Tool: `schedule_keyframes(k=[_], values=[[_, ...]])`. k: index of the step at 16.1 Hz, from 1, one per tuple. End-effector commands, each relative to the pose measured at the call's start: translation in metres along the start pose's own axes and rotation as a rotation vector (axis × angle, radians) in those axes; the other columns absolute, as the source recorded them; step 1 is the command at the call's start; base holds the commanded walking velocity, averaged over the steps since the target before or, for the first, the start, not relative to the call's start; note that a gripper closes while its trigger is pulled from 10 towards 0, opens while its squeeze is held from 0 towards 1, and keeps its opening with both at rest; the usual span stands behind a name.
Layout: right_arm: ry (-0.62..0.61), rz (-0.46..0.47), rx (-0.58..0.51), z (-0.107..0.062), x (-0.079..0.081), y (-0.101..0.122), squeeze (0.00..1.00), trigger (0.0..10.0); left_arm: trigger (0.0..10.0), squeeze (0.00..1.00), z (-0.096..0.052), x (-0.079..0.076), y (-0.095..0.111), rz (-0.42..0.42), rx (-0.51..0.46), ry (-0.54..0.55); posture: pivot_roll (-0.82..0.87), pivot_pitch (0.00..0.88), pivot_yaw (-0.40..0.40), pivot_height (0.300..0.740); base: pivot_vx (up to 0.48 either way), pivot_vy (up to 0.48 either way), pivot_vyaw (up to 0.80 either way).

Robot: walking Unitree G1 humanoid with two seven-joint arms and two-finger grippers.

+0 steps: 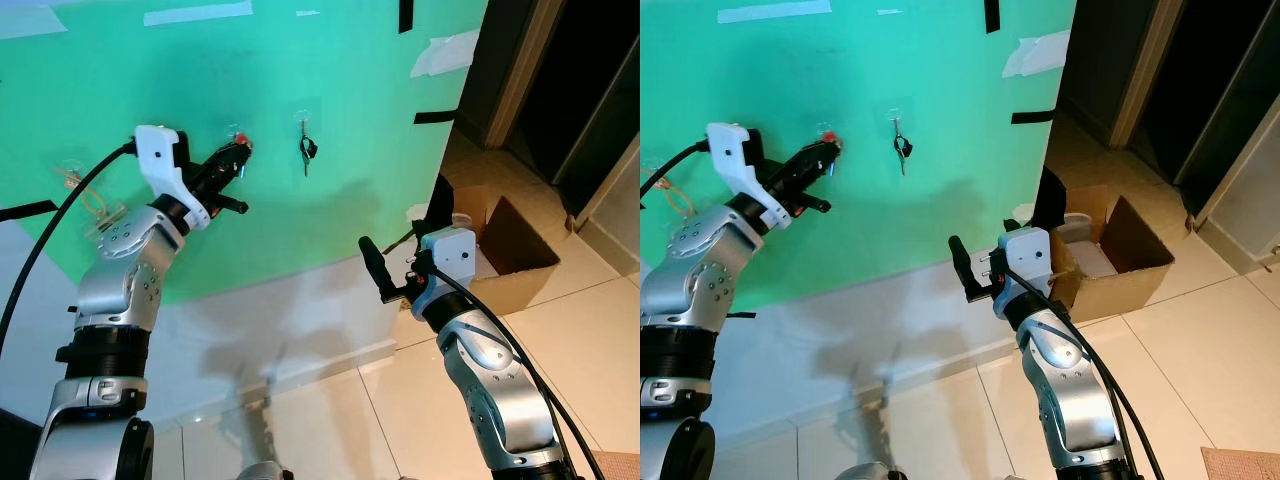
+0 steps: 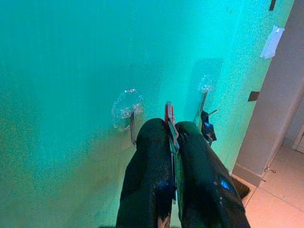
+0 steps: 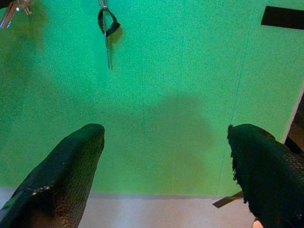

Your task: Hang keys on a hook

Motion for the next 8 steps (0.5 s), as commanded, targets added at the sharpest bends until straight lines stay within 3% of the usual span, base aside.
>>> schedule_keyframes(k=[1, 5, 8], values=[[0.001, -0.003, -0.001, 0.001, 0.0, -0.001, 0.0, 10.0, 10.0, 0.0, 0.005, -0.001, 0.004, 0.016, -0.004, -0.012, -0.02, 0.0, 0.072, 0.74, 0.0, 0.0, 0.0], [-0.005, -0.004, -0.003, -0.001, -0.001, -0.001, 0.0, 10.0, 10.0, 0.0, 0.003, 0.015, 0.002, 0.071, 0.014, 0.081, -0.02, 0.0, 0.079, 0.74, 0.0, 0.0, 0.0], [0.03, -0.026, -0.004, 0.0, 0.003, 0.003, 0.0, 10.0, 10.0, 0.0, -0.004, 0.02, -0.006, 0.098, 0.053, 0.089, -0.02, 0.0, 0.077, 0.74, 0.0, 0.0, 0.0]])
Point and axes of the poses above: a point about 5 cm out from each wrist's last joint towards the gripper, its own z axis pointing out of the wrist towards the gripper, its own y axis along the axis of the wrist's last joint, x = y × z, the point moved 6 cm from there along z, pointing out of the wrist towards the gripper, and after that the axes turned 13 degrees about z, right-handed, at the moved point
